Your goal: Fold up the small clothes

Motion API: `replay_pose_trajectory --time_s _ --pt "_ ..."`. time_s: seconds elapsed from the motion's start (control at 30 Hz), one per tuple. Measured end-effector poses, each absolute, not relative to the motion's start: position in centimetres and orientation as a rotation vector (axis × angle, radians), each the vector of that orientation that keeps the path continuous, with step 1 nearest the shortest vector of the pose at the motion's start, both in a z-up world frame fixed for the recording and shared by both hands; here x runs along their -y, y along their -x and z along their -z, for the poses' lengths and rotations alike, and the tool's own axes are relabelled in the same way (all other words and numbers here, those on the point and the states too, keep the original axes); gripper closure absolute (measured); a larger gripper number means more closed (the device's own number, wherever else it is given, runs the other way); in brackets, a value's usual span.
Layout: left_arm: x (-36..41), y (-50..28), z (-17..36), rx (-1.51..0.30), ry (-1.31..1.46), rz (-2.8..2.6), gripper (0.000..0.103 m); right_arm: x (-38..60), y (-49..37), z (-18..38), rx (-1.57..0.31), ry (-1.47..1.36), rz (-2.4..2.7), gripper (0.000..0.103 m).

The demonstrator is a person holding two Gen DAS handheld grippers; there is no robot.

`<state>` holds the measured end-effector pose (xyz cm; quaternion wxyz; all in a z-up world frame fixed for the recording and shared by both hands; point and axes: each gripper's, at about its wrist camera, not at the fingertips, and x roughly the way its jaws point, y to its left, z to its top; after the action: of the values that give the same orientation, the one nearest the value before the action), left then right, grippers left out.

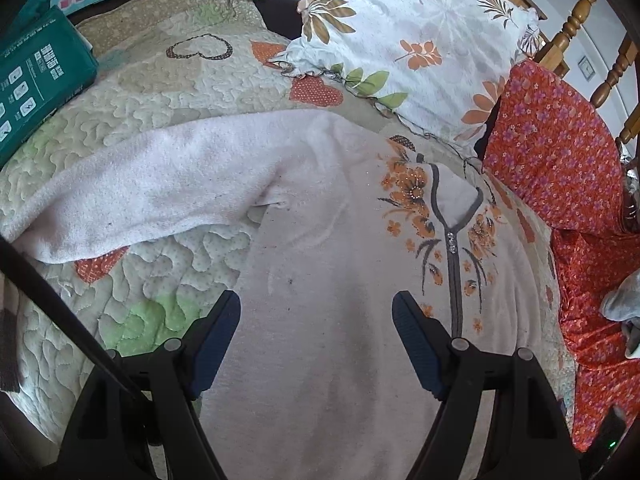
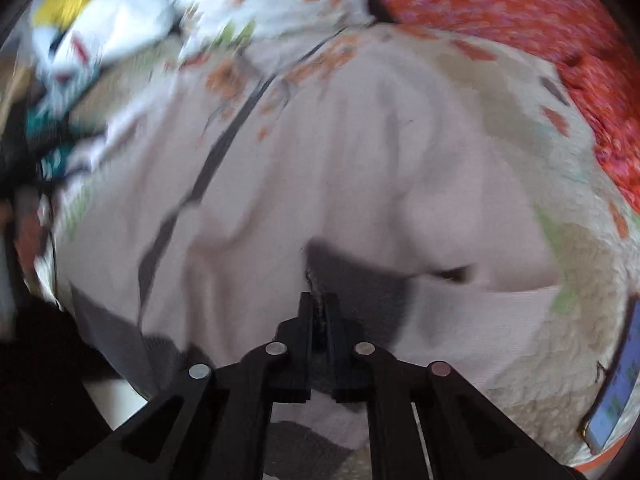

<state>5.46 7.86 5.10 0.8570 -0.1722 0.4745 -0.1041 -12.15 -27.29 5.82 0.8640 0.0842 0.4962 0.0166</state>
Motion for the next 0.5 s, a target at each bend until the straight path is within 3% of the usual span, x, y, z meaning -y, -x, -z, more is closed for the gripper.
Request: replay_pose_trajectory --time_s 0.33,0.5 --pt "-7.4 -4.9 -5.8 -0.982 0.361 0.268 0.026 51.4 18.4 -21.0 -0.749 -0.2 0.632 0.1" --pt "-7.5 -4.7 -5.8 -0.976 0.365 0.253 0.026 57.3 19.2 -24.8 -0.678 -0.208 0.823 0.1"
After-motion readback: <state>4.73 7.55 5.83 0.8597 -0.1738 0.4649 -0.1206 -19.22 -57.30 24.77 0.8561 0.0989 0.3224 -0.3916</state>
